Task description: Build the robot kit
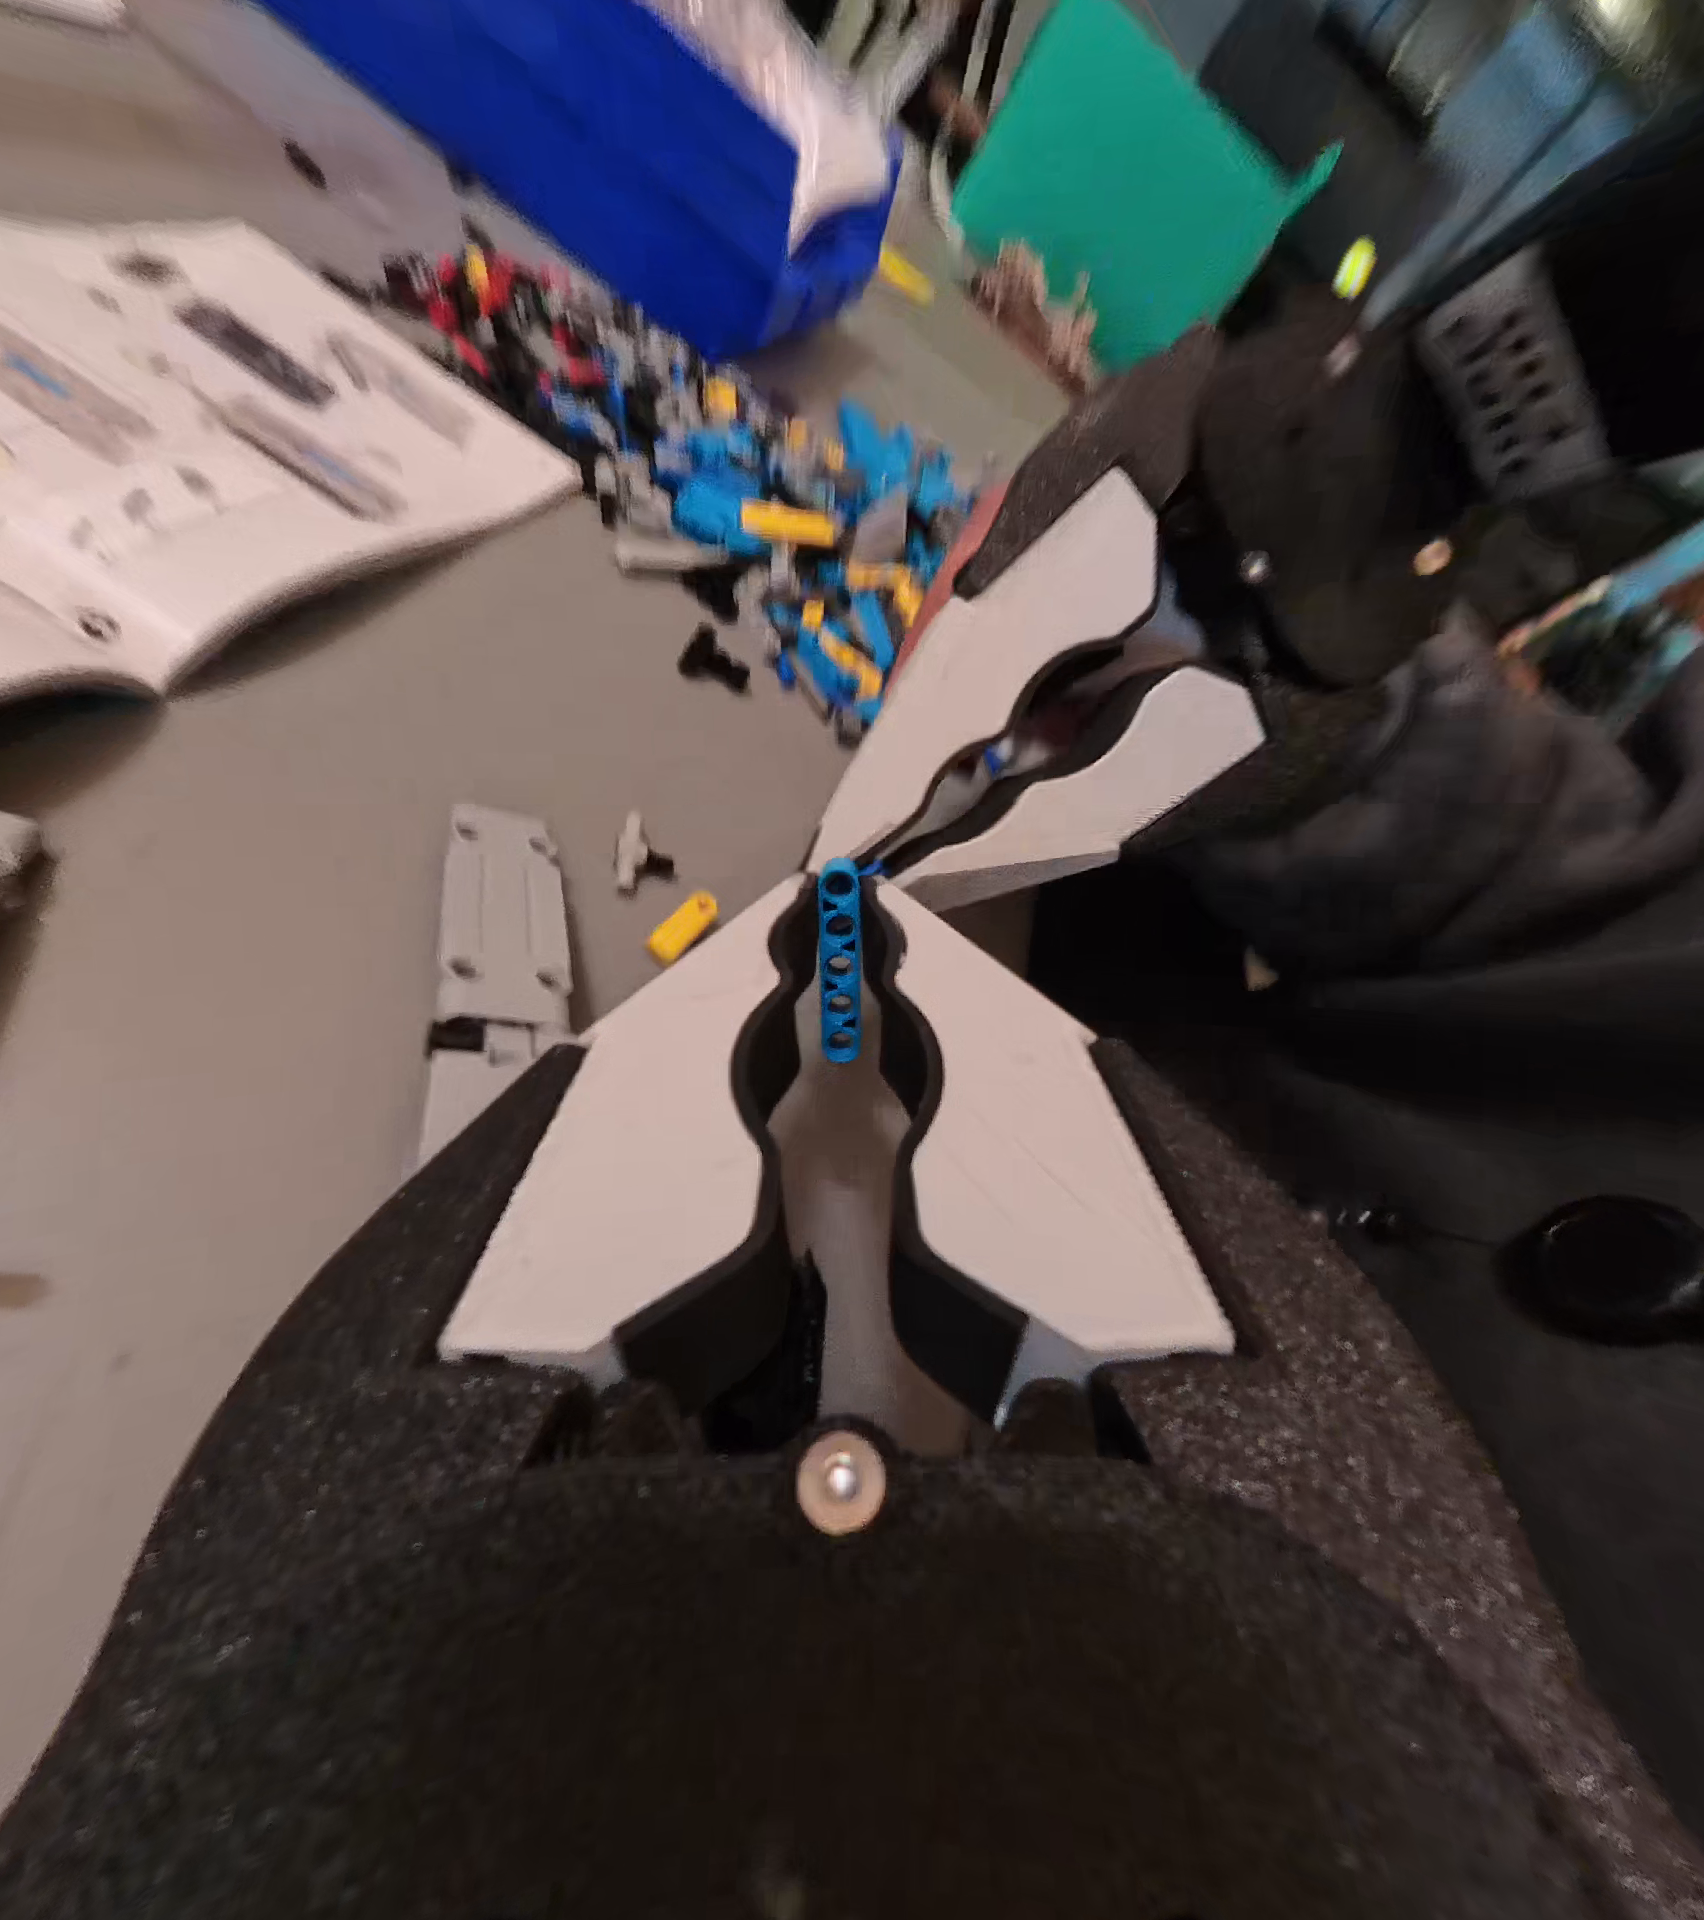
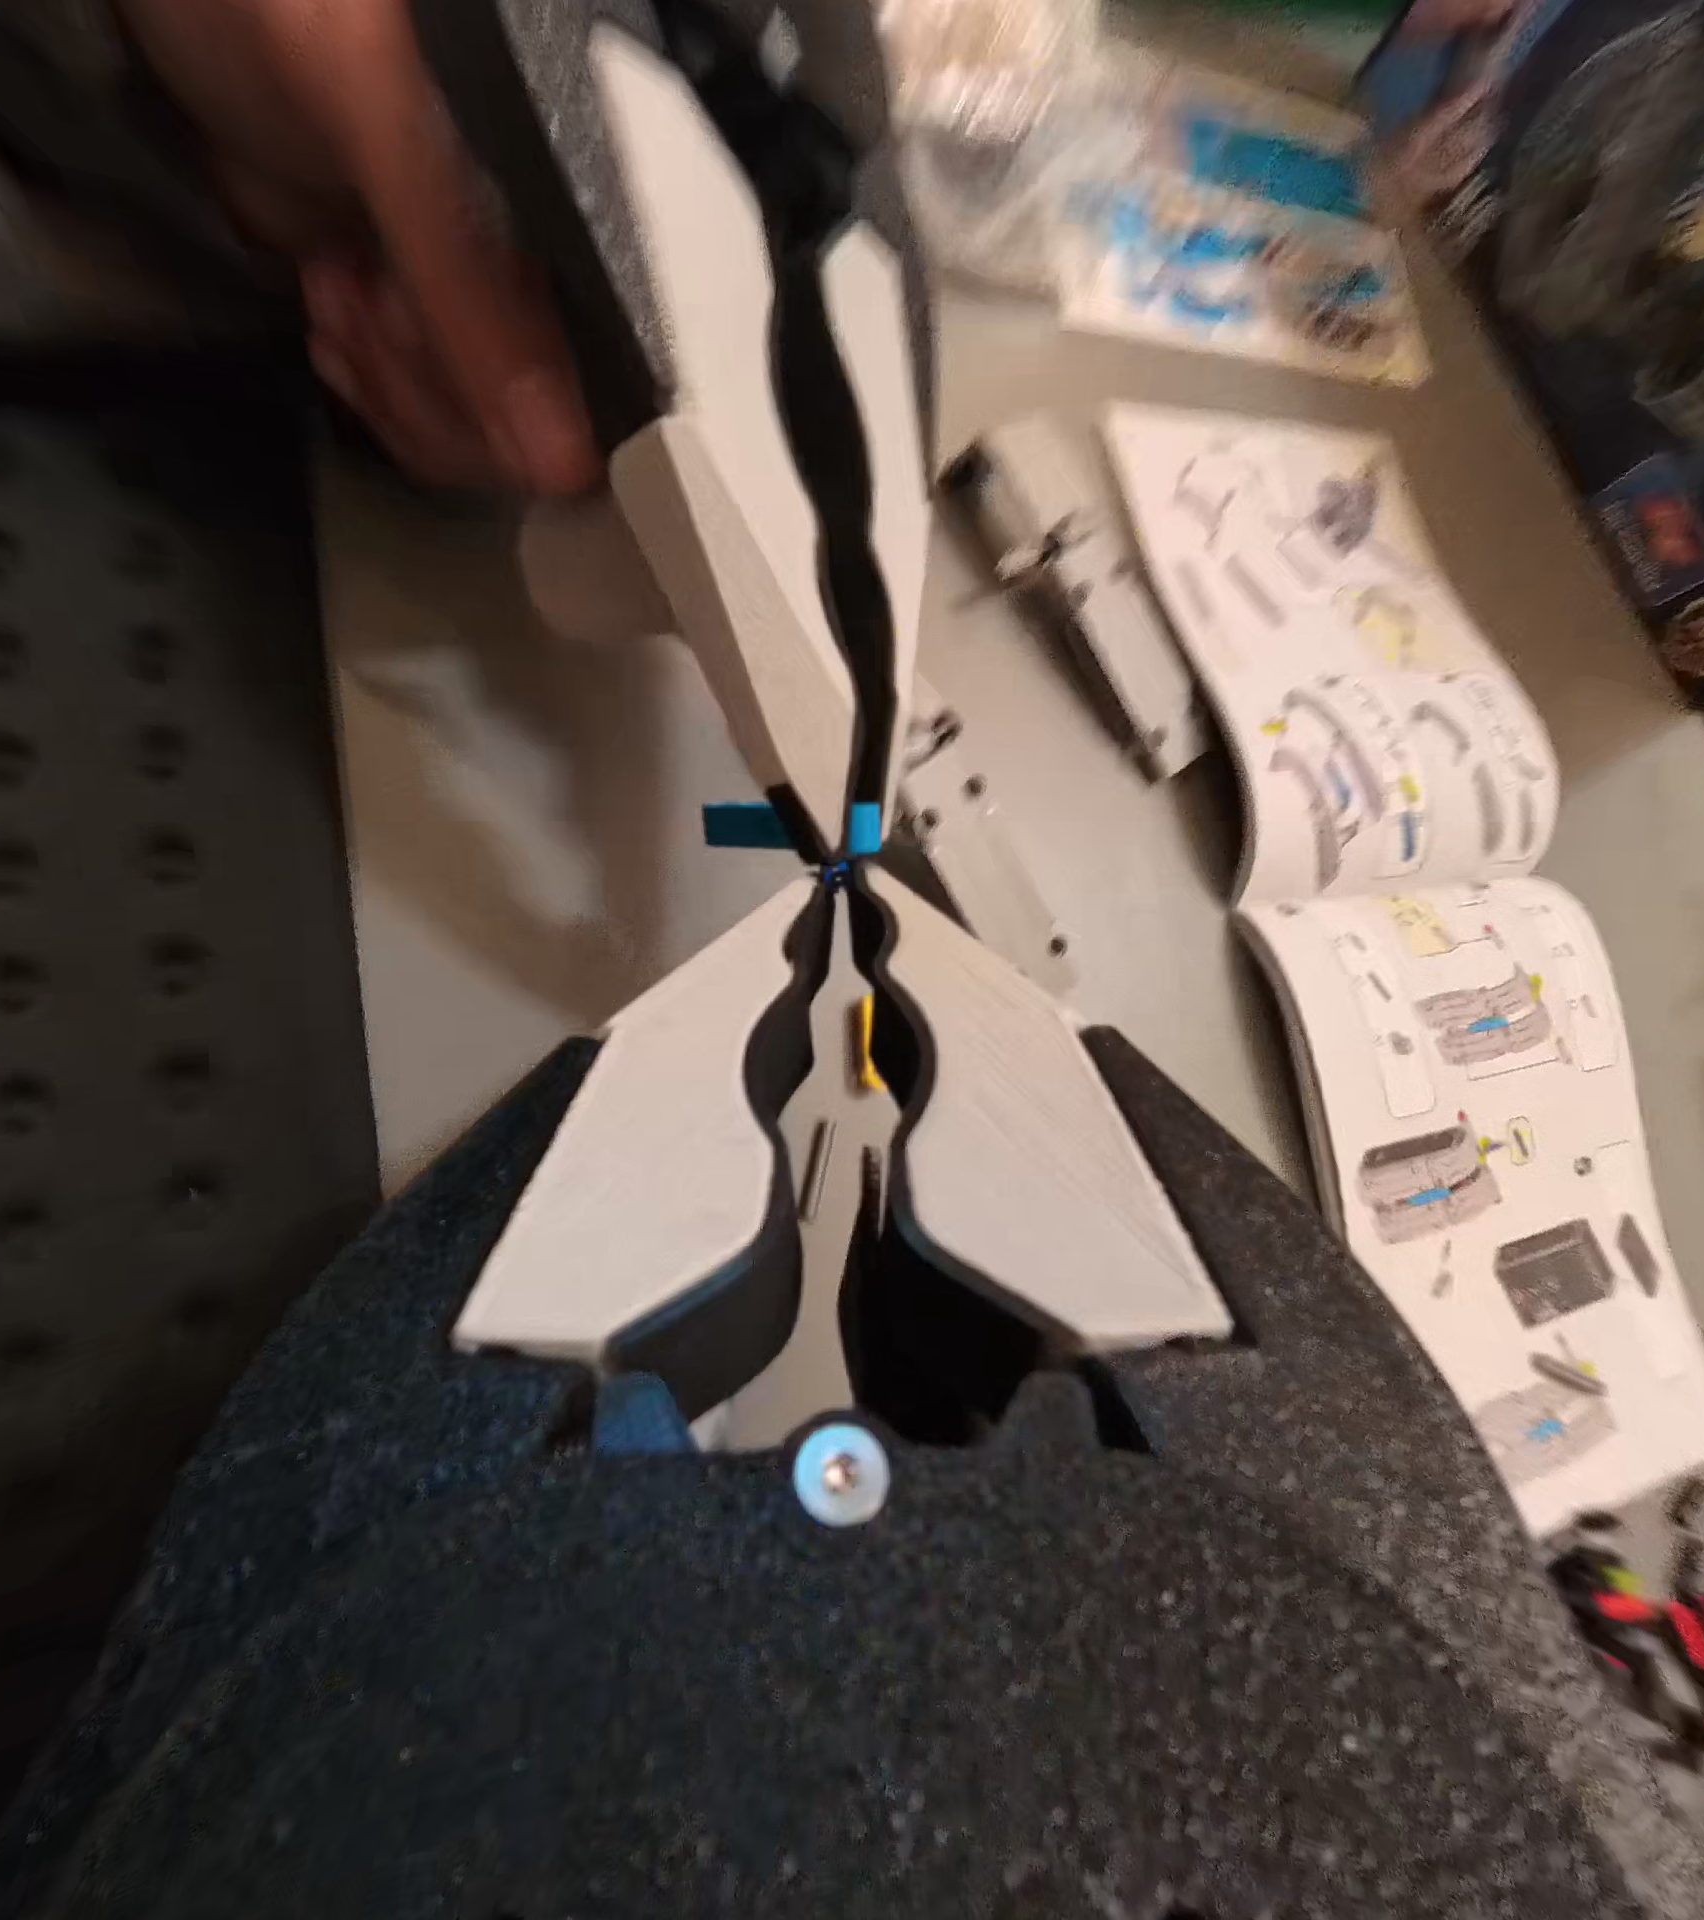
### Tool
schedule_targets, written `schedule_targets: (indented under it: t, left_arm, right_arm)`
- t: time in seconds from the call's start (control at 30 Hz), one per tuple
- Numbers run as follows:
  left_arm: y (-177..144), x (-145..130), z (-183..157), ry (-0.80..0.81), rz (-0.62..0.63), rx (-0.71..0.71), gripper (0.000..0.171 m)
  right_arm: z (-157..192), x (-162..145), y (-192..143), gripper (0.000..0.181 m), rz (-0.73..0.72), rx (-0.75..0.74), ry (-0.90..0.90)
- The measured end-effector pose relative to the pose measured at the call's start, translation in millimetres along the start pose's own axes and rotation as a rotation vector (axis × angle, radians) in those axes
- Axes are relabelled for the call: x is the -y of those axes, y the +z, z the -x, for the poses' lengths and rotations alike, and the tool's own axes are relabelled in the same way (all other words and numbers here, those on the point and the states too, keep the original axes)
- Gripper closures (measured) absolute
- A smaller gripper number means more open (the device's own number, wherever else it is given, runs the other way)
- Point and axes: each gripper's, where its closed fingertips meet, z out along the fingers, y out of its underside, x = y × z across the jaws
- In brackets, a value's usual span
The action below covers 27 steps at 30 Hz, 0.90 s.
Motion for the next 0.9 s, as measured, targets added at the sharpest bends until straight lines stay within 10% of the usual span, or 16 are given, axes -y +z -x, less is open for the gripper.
schedule_targets:
  t: [0.3,0.5,0.9]
  left_arm:
    - [-63,75,-24,-0.236,-0.495,-0.37,0.165]
    - [-79,84,-33,-0.38,-0.576,-0.595,0.166]
    - [-70,78,-31,-0.405,-0.525,-0.587,0.165]
  right_arm:
    - [-26,85,-57,0.18,-0.704,0.098,0.434]
    - [-27,110,-49,0.181,-0.661,-0.048,0.271]
    - [-31,104,-41,0.18,-0.501,-0.076,0.141]
